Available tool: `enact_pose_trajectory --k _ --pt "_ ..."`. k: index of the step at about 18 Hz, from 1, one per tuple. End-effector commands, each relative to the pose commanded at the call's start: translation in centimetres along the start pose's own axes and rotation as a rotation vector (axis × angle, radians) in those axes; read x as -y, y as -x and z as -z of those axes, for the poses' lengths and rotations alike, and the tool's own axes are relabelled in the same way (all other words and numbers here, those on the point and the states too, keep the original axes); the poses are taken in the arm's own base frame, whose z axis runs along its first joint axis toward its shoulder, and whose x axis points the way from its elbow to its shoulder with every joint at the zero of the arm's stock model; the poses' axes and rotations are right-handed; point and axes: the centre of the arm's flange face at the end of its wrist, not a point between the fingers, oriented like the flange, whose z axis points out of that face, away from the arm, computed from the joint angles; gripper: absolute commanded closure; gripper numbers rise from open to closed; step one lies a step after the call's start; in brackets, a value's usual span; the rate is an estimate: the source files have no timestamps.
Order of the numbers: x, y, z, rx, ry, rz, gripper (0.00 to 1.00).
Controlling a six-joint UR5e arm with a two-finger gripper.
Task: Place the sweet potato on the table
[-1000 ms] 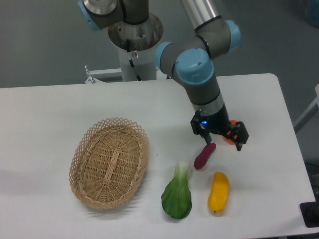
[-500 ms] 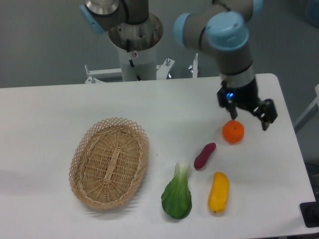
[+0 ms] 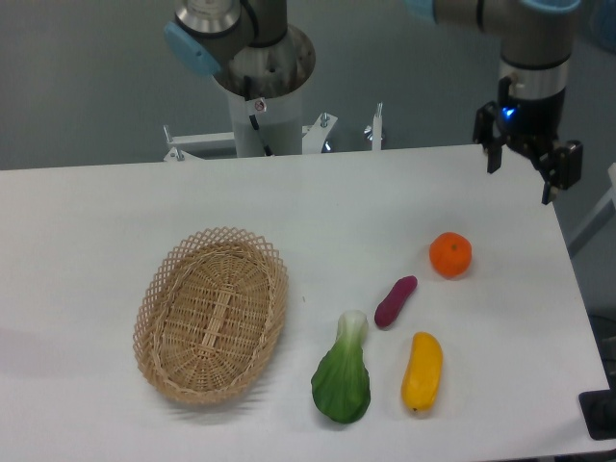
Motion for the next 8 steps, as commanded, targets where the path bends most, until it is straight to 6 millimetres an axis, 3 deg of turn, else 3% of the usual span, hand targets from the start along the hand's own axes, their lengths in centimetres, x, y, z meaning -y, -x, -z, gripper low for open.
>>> enact_pose_trajectory --k 8 --pt "-0.09 -0.20 0.03 0.001 -0.002 0.000 0.00"
